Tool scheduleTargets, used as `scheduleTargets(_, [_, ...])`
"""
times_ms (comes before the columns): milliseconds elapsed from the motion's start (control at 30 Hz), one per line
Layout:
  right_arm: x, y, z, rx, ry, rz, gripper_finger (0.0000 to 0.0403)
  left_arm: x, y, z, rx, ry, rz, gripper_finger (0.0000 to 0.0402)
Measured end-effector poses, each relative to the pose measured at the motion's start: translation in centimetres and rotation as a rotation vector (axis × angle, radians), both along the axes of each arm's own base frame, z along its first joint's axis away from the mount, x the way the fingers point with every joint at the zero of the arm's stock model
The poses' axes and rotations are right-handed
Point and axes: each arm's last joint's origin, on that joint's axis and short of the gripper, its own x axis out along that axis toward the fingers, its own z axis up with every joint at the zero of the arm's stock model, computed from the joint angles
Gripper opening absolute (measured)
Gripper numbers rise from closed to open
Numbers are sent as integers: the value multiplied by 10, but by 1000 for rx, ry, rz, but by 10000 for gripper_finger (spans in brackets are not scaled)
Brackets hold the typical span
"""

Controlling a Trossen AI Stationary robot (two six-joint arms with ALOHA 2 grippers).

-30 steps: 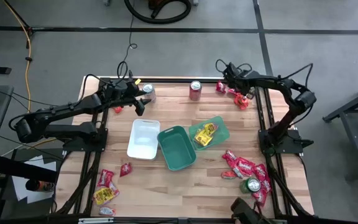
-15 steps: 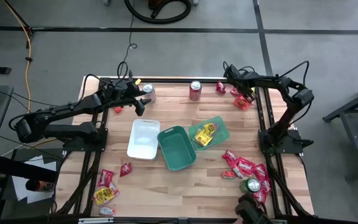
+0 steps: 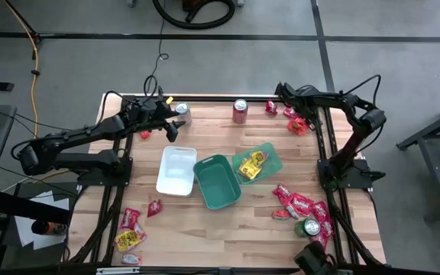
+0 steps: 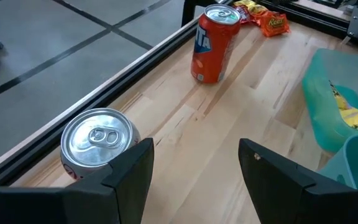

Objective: Sort candy
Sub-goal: Put the yellow candy into the green transparent bin

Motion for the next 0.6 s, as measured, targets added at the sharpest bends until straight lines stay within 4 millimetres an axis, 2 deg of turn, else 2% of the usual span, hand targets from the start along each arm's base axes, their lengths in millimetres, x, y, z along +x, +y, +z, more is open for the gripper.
scheduleTargets(233, [-2,2,-3,-81,13,-86,199,5,3,-10,-24,52,-4,223])
scheduleTargets(333, [0,0,-4,-80,-24,-84,199,8,5,-16,-53,69,4,223])
scheduleTargets(600, [14,-2,-23,-7,-31,-97,199,13,6,-24,-112,78,-41,223])
